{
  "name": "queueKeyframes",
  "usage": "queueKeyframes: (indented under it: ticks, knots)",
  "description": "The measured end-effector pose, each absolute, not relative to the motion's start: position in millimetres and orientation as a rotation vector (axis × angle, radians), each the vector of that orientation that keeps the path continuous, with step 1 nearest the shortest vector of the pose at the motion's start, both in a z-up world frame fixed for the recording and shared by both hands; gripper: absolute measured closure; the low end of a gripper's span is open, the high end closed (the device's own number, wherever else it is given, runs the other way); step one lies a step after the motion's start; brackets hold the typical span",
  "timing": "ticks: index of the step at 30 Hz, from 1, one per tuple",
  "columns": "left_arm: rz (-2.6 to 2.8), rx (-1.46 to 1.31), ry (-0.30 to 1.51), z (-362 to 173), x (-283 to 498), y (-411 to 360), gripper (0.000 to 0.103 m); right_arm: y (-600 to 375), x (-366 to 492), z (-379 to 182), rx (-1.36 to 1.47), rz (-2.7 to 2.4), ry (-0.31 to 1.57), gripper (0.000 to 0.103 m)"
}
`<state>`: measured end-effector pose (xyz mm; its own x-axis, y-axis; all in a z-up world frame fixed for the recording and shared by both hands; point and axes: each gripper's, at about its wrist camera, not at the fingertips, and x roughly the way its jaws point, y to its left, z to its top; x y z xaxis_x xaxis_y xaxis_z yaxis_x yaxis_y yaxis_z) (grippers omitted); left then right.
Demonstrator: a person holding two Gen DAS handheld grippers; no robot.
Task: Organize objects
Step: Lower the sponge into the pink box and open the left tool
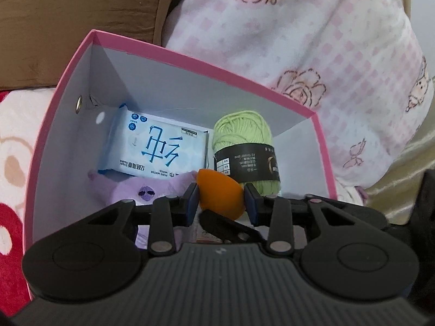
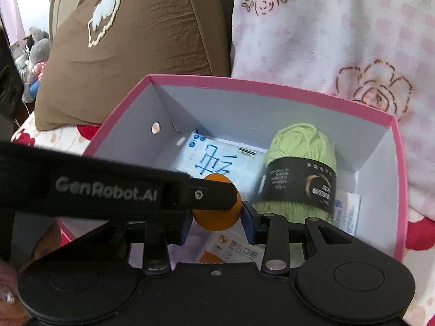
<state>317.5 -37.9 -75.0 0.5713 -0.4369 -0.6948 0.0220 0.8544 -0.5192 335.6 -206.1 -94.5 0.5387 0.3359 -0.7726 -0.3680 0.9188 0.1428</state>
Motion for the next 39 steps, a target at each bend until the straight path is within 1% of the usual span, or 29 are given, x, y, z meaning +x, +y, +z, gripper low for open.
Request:
queueKeyframes:
  ticks: [4,5,6,9,12,17,20,26,30,39]
  knots:
    - [-0.280,-0.490,0.952,-80.8,323.5,-42.3,0.068,-214.0,327.8,-91.1,-0.044,0.409,0.890,0.059]
    - [-0.272,-0.486,0.969,-83.8,325.0,-43.9,0.068,-215.0,326.2,-90.4,-0.049,0.414,0.880,0.061]
    - [-0.266,-0.484,0.987,-87.2,326.2,-45.1,0.068,-217.1,324.5,-89.5,-0.046,0.420,0.873,0.068]
    - [-0.267,-0.494,1.010,-90.0,326.0,-43.4,0.069,-219.8,323.2,-93.5,-0.033,0.429,0.888,0.072]
    - [-0.272,-0.495,1.003,-86.9,323.3,-38.7,0.068,-215.0,320.1,-95.6,-0.078,0.424,0.863,0.074]
    - [-0.277,-0.508,0.997,-80.4,320.2,-29.7,0.062,-209.3,330.1,-101.9,-0.053,0.394,0.892,0.074]
    - [-0.264,-0.521,0.973,-74.3,315.2,-22.8,0.062,-208.5,333.8,-102.6,-0.016,0.360,0.893,0.074]
    - [-0.244,-0.514,0.970,-67.0,301.8,-12.5,0.061,-195.6,325.7,-105.0,-0.102,0.322,0.837,0.074]
    - [-0.228,-0.486,0.983,-61.6,290.3,-10.0,0.059,-198.4,316.5,-102.2,-0.065,0.341,0.823,0.073]
    - [-0.199,-0.363,0.985,-38.3,261.0,-6.7,0.058,-213.4,282.8,-87.6,0.006,0.366,0.795,0.073]
